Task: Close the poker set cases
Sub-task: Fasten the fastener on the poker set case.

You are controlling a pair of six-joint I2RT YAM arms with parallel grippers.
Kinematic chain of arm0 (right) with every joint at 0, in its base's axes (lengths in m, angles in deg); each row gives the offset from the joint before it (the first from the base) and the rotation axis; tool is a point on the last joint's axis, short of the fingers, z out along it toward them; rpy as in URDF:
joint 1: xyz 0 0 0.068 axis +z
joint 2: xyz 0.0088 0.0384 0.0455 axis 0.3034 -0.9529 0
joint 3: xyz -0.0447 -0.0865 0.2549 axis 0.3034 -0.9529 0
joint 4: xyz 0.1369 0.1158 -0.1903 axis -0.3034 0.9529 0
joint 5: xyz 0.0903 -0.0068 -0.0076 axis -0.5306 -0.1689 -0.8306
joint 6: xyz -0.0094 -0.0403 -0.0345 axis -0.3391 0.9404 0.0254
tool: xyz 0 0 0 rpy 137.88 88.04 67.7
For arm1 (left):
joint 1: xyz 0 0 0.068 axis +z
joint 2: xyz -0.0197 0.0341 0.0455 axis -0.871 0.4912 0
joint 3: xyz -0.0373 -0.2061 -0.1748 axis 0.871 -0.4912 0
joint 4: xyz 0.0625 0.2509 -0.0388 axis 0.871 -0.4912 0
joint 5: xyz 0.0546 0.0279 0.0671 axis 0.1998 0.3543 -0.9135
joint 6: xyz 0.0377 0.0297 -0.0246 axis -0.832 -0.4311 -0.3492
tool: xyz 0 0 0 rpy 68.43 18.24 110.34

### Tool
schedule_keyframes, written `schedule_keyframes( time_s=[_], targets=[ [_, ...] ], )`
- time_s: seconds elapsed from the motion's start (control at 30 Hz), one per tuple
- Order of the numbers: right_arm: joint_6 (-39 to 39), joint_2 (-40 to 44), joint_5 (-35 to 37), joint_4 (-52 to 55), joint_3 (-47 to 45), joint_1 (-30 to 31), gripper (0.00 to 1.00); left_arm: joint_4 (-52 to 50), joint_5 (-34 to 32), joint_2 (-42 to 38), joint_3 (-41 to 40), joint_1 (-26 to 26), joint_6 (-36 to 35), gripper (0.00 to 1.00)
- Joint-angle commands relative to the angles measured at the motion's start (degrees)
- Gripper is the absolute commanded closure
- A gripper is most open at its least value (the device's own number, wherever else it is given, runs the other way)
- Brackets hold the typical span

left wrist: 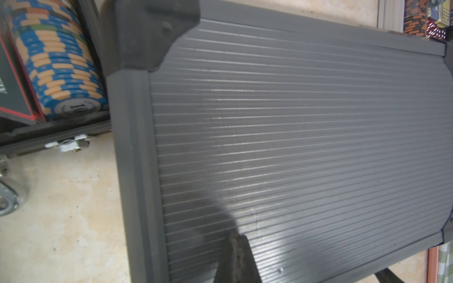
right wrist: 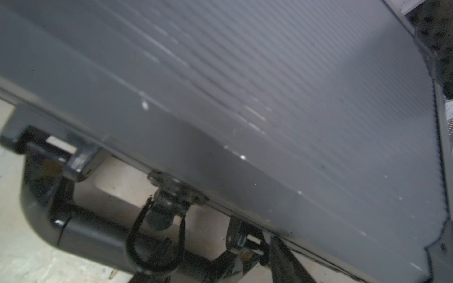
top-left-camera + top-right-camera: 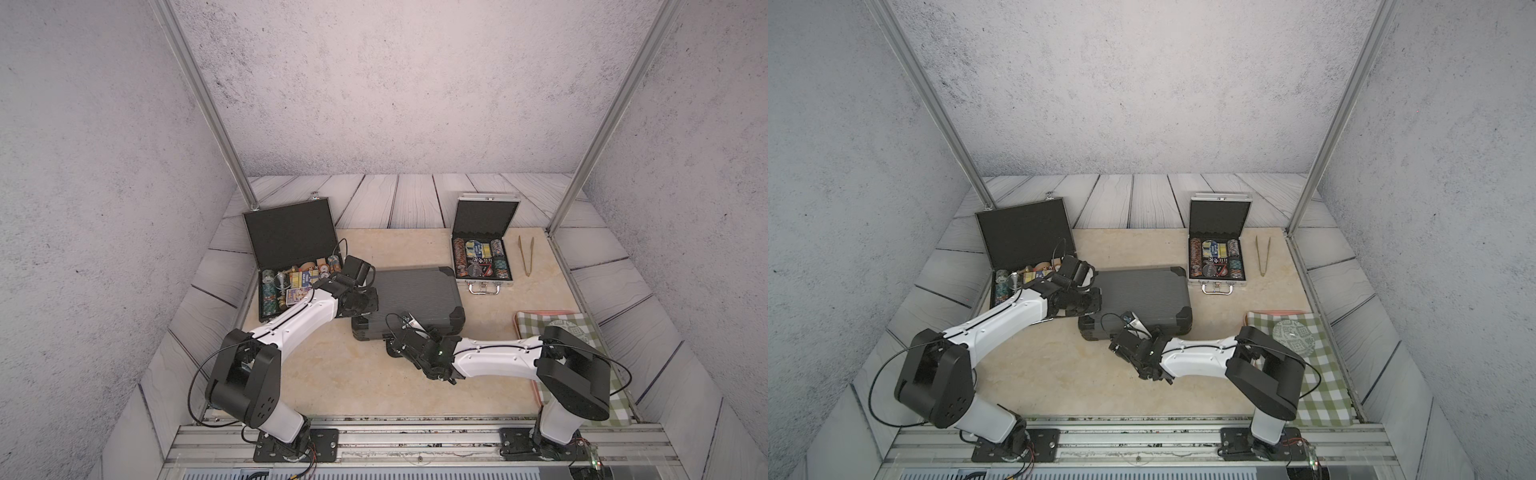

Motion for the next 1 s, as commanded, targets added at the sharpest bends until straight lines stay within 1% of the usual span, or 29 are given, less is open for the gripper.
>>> schedule_keyframes(
  time_s=[0.0, 0.27, 0.53, 0.73, 0.97],
  targets=[
    [-0.40, 2.21, 1.13, 0.05, 1.52, -0.99, 0.37, -4.25, -1.55, 0.12, -0.67, 0.92, -0.61, 1.00],
    [-0.92, 1.49, -1.20, 0.15, 3.51, -1.66, 0.37, -4.29, -1.56, -0.12, -0.70, 1.08, -0.80, 1.00],
    [-6.02, 3.15, -5.39, 0.39, 4.84, -5.22, 0.39, -4.29, -1.47, -0.30, -0.86, 1.22, -0.98, 1.00],
    [-7.34, 1.86, -7.07, 1.81, 6.98, -7.38, 0.41, -3.69, -1.20, -0.20, -1.38, 1.25, -0.80, 1.00],
    [-11.55, 1.14, -9.77, 2.50, 8.51, -9.15, 0.43, -2.99, -0.77, 0.13, -2.15, 1.25, -0.61, 1.00]
  ],
)
